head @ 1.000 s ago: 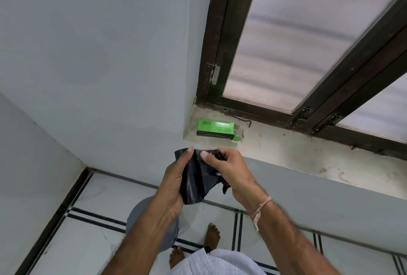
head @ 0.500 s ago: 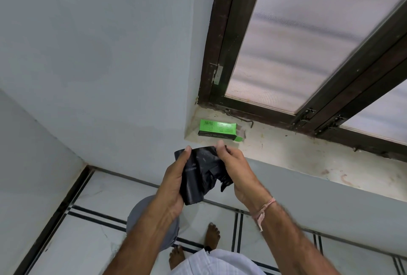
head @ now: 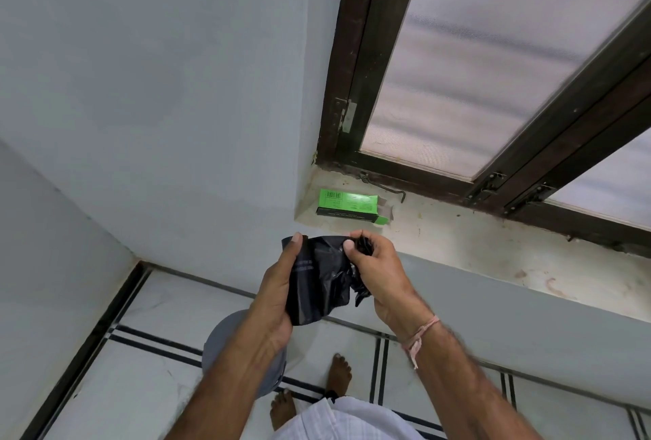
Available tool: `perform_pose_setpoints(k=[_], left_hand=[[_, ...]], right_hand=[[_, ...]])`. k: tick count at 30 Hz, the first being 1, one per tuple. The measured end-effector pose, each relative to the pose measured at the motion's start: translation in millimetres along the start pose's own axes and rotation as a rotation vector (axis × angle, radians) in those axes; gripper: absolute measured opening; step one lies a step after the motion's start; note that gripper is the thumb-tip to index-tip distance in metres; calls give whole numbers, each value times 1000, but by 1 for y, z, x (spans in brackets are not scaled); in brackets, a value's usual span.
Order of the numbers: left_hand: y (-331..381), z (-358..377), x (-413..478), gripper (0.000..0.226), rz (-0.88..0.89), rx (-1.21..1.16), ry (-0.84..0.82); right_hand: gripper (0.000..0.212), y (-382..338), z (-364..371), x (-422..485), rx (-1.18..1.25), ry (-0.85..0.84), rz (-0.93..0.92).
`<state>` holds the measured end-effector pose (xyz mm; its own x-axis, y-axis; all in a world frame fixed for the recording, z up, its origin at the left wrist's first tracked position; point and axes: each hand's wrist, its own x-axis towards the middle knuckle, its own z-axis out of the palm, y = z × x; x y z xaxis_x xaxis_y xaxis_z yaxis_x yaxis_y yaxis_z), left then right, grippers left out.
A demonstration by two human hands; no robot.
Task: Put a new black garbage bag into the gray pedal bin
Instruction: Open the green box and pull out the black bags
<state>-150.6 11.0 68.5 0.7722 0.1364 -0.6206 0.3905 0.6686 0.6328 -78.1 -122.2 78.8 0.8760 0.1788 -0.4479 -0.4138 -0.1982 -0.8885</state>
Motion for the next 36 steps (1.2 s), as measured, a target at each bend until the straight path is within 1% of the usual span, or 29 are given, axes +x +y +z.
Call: perform_pose_setpoints(k=[4, 8, 9, 11, 12, 14, 19, 23, 25, 28, 31, 34, 36], left_hand=[[-2, 1, 3, 60, 6, 4, 8], [-2, 1, 3, 60, 32, 27, -14], [-2, 2, 2, 61, 41, 34, -13], [-3, 3, 3, 62, 49, 56, -4], [-3, 4, 2, 63, 48, 65, 1], [-3, 3, 2, 64, 42, 75, 9], [-1, 1, 5, 57, 41, 107, -21], [1, 1, 6, 65, 92, 151, -51], [2, -1, 7, 66, 105, 197, -82], [4, -3, 11, 64, 93, 262, -135], [7, -3, 15, 61, 72, 276, -160], [8, -2, 16, 60, 45, 235, -187], [7, 1, 15, 58, 10, 175, -199]], right_hand=[[29, -2, 0, -1, 32, -27, 12], [52, -2, -4, -4, -16, -170, -11], [52, -2, -4, -5, -34, -191, -15], [38, -2, -4, -5, -31, -202, -4], [32, -1, -4, -4, -21, -191, 2], [27, -2, -6, -2, -16, -164, 12], [33, -4, -10, -1, -48, -152, 7], [40, -5, -13, 2, -187, -170, -53], [37, -5, -15, 4, -207, -185, -47], [33, -5, -17, 5, -172, -229, -18], [29, -2, -17, 3, -102, -264, 54], [26, 3, -15, 5, -17, -284, 128], [26, 4, -11, 6, 93, -290, 160]])
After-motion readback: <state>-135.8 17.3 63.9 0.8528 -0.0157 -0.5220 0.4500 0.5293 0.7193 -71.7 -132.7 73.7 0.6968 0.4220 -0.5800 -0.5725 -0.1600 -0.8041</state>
